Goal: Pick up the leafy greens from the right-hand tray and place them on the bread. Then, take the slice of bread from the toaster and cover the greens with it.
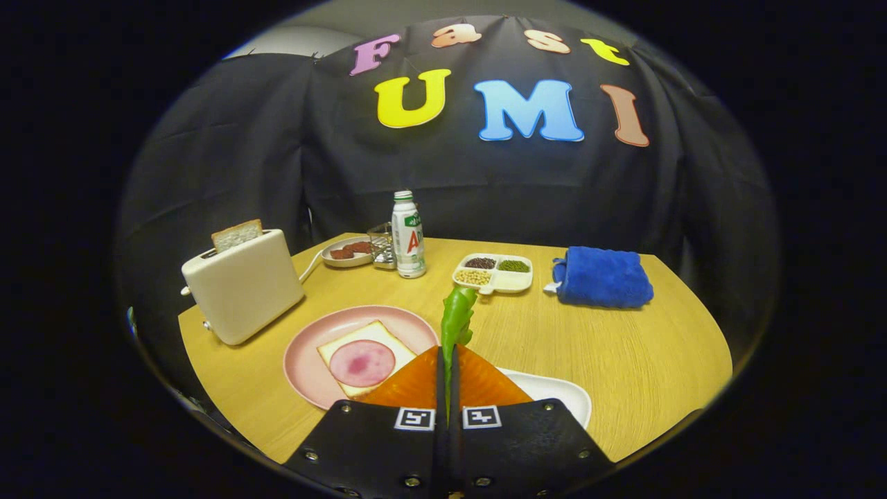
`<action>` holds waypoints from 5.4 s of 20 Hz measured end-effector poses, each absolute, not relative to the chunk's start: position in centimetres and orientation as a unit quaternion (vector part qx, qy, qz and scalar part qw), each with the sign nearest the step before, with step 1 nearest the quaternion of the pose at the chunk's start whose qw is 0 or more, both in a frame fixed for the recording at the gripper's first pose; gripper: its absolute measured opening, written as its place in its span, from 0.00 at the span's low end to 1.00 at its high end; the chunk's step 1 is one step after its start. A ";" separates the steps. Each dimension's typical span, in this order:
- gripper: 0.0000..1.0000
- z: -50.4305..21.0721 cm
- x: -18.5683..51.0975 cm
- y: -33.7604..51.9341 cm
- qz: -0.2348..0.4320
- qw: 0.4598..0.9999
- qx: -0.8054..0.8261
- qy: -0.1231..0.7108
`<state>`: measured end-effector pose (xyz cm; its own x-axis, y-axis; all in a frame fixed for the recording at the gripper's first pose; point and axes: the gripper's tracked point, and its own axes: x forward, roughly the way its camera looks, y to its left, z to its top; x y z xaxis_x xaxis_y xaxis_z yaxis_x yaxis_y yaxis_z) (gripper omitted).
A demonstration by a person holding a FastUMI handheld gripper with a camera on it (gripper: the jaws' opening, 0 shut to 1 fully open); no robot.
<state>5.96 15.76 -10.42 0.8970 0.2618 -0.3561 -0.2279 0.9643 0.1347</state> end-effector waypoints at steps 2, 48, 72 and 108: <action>0.01 -9.4 5.9 18.3 0.156 0.969 0.062 0.182; 0.97 -0.9 9.0 43.7 0.220 0.971 0.083 0.043; 0.08 2.4 11.8 48.9 0.237 0.965 0.112 0.008; 0.08 -14.5 9.1 27.8 0.026 0.989 -0.005 0.143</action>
